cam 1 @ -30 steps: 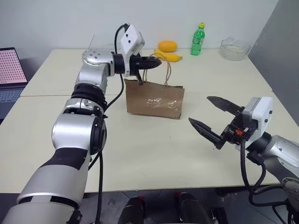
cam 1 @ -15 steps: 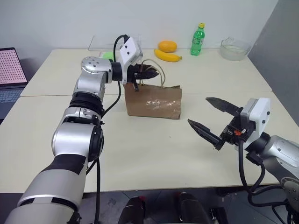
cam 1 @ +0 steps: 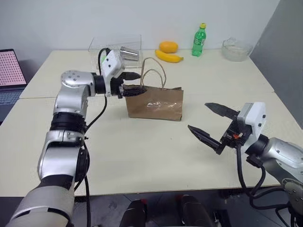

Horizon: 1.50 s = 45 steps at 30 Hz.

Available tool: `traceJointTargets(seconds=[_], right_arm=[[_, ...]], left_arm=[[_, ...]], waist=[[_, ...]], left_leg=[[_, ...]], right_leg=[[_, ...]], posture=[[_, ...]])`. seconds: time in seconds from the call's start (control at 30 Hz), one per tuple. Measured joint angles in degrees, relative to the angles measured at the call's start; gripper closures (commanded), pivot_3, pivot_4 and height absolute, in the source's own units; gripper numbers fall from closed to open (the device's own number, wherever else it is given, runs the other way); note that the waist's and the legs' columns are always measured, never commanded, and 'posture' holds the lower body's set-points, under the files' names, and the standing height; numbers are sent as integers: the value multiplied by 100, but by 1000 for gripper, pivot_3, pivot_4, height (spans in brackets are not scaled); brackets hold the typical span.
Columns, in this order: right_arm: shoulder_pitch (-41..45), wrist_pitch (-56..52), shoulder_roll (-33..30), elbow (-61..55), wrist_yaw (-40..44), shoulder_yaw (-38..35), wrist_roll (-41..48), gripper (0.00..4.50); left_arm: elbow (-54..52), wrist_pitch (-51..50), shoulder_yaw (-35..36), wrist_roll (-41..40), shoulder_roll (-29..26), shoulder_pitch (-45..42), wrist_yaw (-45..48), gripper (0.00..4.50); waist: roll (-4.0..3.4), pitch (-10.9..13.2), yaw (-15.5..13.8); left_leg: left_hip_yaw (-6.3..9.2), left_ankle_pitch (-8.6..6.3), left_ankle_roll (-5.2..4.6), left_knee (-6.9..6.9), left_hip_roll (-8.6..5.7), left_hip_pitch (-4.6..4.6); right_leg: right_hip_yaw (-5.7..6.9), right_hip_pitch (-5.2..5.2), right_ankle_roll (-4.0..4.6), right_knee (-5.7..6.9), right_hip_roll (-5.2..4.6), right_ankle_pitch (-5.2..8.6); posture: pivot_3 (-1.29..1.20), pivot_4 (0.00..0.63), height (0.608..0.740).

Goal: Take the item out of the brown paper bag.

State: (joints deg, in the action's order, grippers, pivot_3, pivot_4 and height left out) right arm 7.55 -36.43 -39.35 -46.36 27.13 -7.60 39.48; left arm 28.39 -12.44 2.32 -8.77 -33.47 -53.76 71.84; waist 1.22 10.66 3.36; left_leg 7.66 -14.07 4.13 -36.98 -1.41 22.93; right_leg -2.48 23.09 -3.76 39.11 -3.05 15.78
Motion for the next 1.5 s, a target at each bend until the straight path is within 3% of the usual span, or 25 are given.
traceJointTargets(seconds=[0.1,0.2,0.37,0.53,0.57,0.8,0.9,1.0,1.1,1.27,1.5], right_arm=[[200,-61,21,166,-18,75,-7,0],[503,-76,88,420,-17,228,-86,631],[1507,162,218,1406,145,718,-696,2463],[3017,759,489,3210,588,1384,-1598,4285],[3427,945,599,3760,707,1534,-1816,4473],[5448,2338,1244,7391,1164,2240,-3236,4473],[5905,2943,1536,8848,1430,2502,-3745,4473],[5963,3283,1643,9417,2079,2697,-3963,4473],[5847,3388,1528,9104,2980,2729,-3986,4473],[5027,3066,1194,7524,4040,2743,-3786,4473],[3943,2310,885,5708,4396,2773,-3607,4473]], left_arm=[[-1072,-556,380,-405,1,759,-465,1420],[-2425,-1227,893,-974,198,1731,-1125,1373],[-4935,-1965,1439,-1835,610,3870,-2116,1373],[-6173,-1849,1512,-2101,695,5145,-2454,1373],[-6327,-1746,1501,-2150,695,5368,-2470,1373],[-6454,-1357,1323,-2208,697,5619,-2619,1373],[-6333,-1095,1267,-2126,621,5624,-2608,1373],[-6251,-849,1230,-2068,496,5695,-2532,1373],[-6154,-678,1224,-2006,313,5877,-2420,1373],[-6086,-400,1225,-1998,129,6193,-2218,1373],[-6141,-32,1520,-2003,-319,7163,-1747,1373]], waist=[[-3,-2,3],[-5,-3,13],[-4,-4,12],[-7,-6,-25],[-6,-6,-23],[-7,-6,-33],[-7,-6,-16],[-8,-6,-14],[-11,-4,-10],[-11,-5,-16],[-13,-4,-11]], left_leg=[[-1,0,0,1,5,-3],[-1,0,0,2,9,-4],[-8,0,1,1,11,-9],[-16,1,2,1,11,-15],[-17,1,2,1,11,-16],[-19,1,2,8,9,-14],[-23,1,2,12,11,-13],[-22,1,2,13,10,-9],[-19,0,1,14,11,-8],[-14,0,1,12,12,-8],[-18,0,1,14,15,-12]], right_leg=[[-2,0,1,2,0,0],[-2,0,1,0,0,-1],[-8,-1,8,-2,0,-5],[-9,-4,20,-4,2,-12],[-9,-6,20,-5,2,-12],[-8,-1,23,-10,3,-13],[-10,4,23,-12,3,-14],[-10,8,23,-12,3,-13],[-9,11,23,-13,3,-13],[-6,7,23,-12,2,-13],[-6,7,24,-10,4,-13]], posture=[[0,150,740],[0,150,740],[0,150,740],[0,150,740],[0,150,740],[0,150,740],[0,150,740],[0,150,740],[0,150,740],[0,150,740],[0,150,740]])
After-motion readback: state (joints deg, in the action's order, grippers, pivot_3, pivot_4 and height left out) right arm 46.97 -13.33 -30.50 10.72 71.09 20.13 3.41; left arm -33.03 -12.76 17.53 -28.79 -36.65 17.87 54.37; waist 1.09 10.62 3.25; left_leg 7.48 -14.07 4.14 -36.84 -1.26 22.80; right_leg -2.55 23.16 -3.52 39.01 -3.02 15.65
